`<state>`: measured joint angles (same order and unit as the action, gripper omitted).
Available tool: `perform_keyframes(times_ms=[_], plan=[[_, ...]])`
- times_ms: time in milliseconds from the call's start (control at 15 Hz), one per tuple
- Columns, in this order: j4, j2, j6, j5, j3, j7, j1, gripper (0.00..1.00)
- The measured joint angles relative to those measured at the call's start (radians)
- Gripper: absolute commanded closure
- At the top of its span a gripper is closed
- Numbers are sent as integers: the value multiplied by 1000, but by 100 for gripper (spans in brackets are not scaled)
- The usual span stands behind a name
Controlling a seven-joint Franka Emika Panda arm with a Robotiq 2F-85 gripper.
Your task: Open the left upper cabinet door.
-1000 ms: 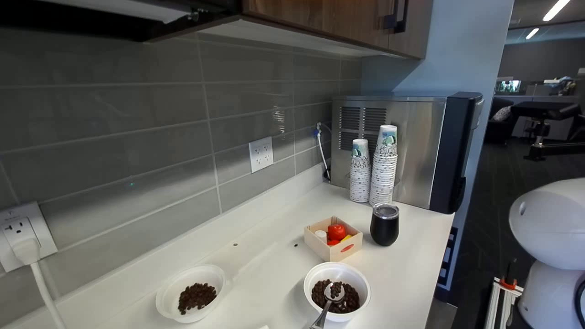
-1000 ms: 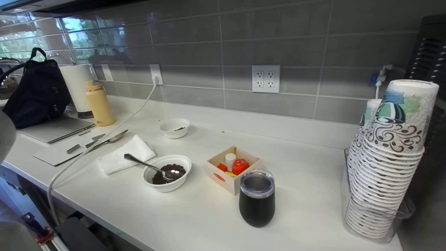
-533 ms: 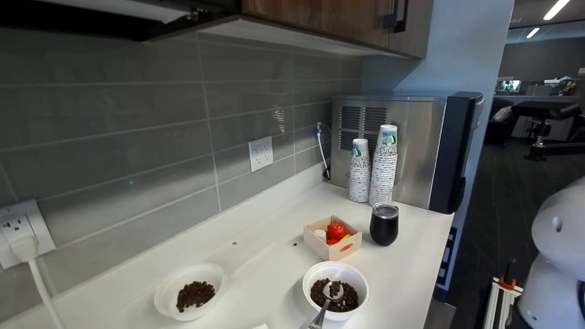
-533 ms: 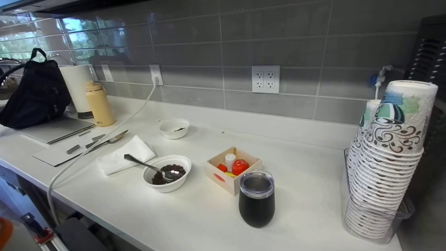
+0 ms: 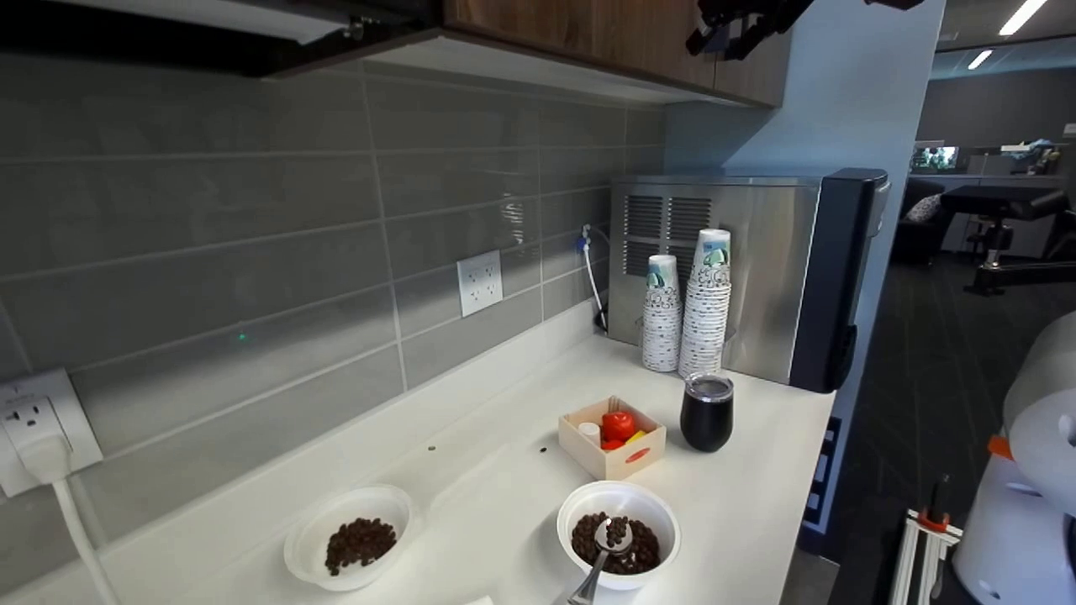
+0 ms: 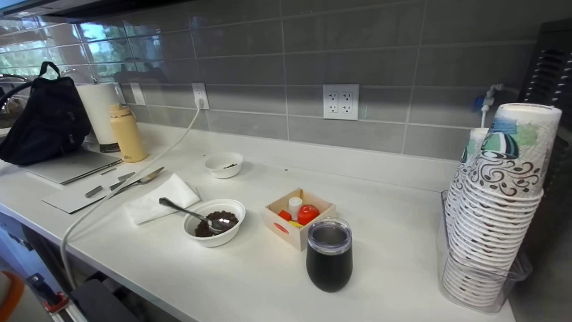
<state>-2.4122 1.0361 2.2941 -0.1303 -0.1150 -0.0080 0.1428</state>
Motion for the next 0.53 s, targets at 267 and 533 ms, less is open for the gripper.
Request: perform_keyframes(times_ms=[267,533], plan=[[-32,-42,-92,29,1,-7,-50,0],[-72,-76,-150,50,3,-24,-91,0]])
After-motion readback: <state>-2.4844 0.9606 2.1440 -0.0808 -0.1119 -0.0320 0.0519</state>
